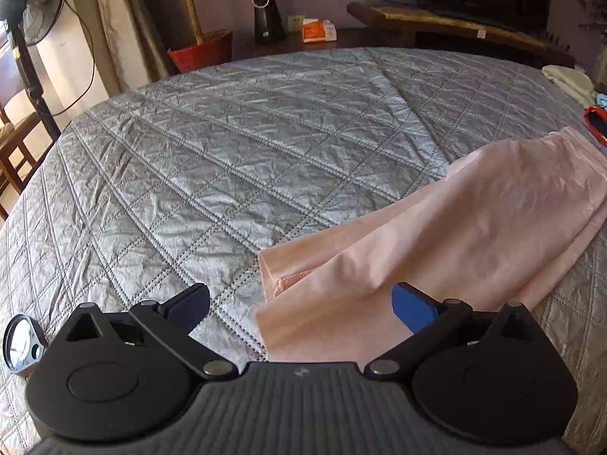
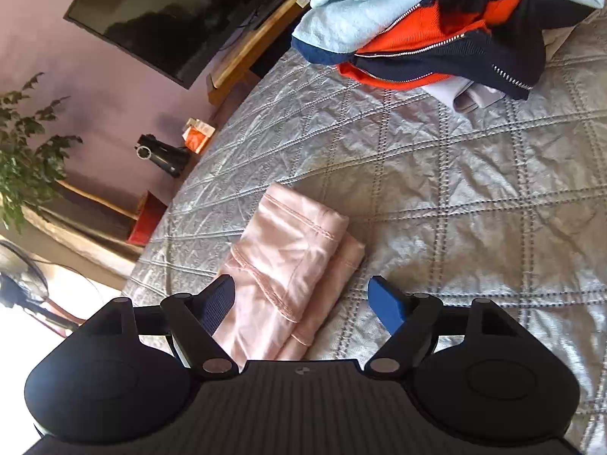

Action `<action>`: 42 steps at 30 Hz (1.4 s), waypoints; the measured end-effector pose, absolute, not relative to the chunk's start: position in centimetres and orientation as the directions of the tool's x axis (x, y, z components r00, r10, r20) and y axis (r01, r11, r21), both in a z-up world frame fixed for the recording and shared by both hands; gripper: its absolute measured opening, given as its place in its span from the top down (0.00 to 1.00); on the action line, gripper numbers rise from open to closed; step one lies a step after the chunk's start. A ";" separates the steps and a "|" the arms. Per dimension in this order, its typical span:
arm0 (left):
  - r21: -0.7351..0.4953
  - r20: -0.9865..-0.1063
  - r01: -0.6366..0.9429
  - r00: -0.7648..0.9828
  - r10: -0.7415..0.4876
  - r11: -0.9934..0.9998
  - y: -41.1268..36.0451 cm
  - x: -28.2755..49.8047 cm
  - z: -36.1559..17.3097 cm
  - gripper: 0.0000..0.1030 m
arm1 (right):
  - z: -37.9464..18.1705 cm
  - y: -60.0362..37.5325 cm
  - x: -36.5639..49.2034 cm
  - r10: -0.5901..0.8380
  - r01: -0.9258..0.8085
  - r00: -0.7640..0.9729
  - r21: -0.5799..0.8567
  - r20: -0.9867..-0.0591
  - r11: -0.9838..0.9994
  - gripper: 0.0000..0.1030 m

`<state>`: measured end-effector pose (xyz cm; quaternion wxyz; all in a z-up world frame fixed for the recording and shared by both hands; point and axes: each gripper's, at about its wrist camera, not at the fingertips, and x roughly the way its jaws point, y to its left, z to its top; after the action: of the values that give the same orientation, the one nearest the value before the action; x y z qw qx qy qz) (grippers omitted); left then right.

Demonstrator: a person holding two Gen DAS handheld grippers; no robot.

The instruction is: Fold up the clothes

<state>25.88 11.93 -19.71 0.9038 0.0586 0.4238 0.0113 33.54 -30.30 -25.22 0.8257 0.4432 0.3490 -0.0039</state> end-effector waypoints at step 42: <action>-0.307 -0.719 -0.543 0.670 0.183 0.781 25.0 29.5 -17.6 0.01 | -17.4 7.4 31.2 0.501 -0.800 0.500 -0.155 -0.706 0.580 0.44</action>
<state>29.53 25.04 -17.56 0.8767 -0.2578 0.3493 0.2071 31.23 7.43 -17.36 0.8324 -0.2393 0.3120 0.3906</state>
